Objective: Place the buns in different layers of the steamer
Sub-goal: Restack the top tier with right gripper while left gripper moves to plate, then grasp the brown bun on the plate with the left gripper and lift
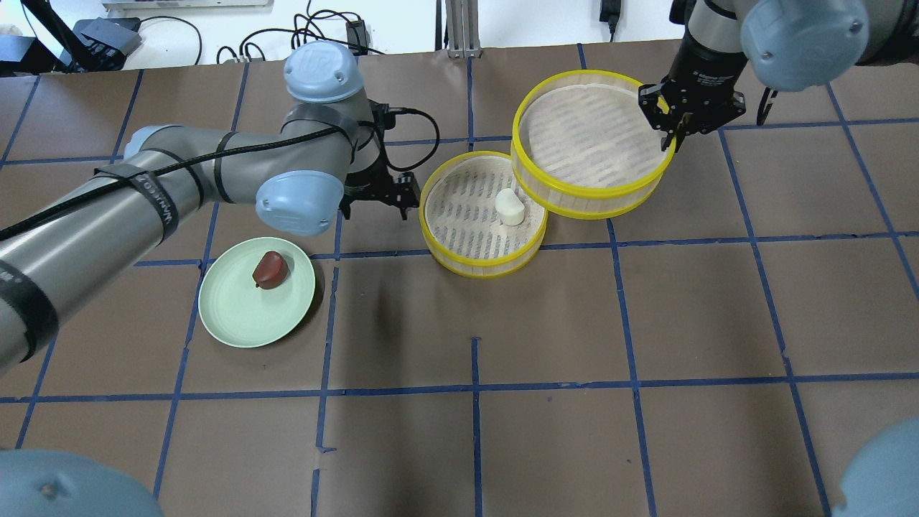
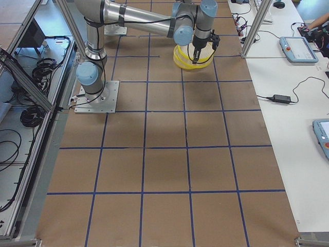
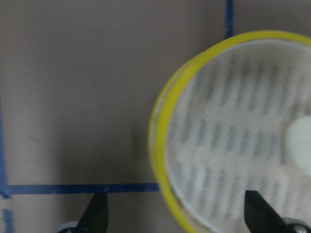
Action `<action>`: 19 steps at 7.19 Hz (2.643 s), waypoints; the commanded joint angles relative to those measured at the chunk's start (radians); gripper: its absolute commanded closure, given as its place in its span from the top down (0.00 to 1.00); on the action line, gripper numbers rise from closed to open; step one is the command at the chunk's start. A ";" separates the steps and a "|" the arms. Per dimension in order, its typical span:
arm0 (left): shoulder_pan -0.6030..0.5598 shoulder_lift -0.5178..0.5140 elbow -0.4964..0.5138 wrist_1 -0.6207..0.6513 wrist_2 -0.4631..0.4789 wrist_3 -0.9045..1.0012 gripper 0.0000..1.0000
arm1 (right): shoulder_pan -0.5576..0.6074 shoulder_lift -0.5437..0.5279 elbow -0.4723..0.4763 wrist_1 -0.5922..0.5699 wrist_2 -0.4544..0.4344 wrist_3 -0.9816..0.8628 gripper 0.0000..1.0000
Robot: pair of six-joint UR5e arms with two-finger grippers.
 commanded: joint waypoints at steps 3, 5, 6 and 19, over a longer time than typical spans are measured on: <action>0.232 0.129 -0.210 -0.014 0.039 0.235 1.00 | 0.208 0.074 0.050 -0.147 -0.008 0.273 0.06; 0.247 0.078 -0.202 -0.004 0.042 0.362 1.00 | 0.218 0.092 0.052 -0.164 -0.010 0.276 0.06; 0.253 0.060 -0.202 0.004 0.040 0.364 1.00 | 0.222 0.117 0.053 -0.193 -0.020 0.276 0.06; 0.160 0.175 0.010 -0.124 -0.053 0.248 0.01 | 0.221 0.125 0.093 -0.195 0.038 0.344 0.06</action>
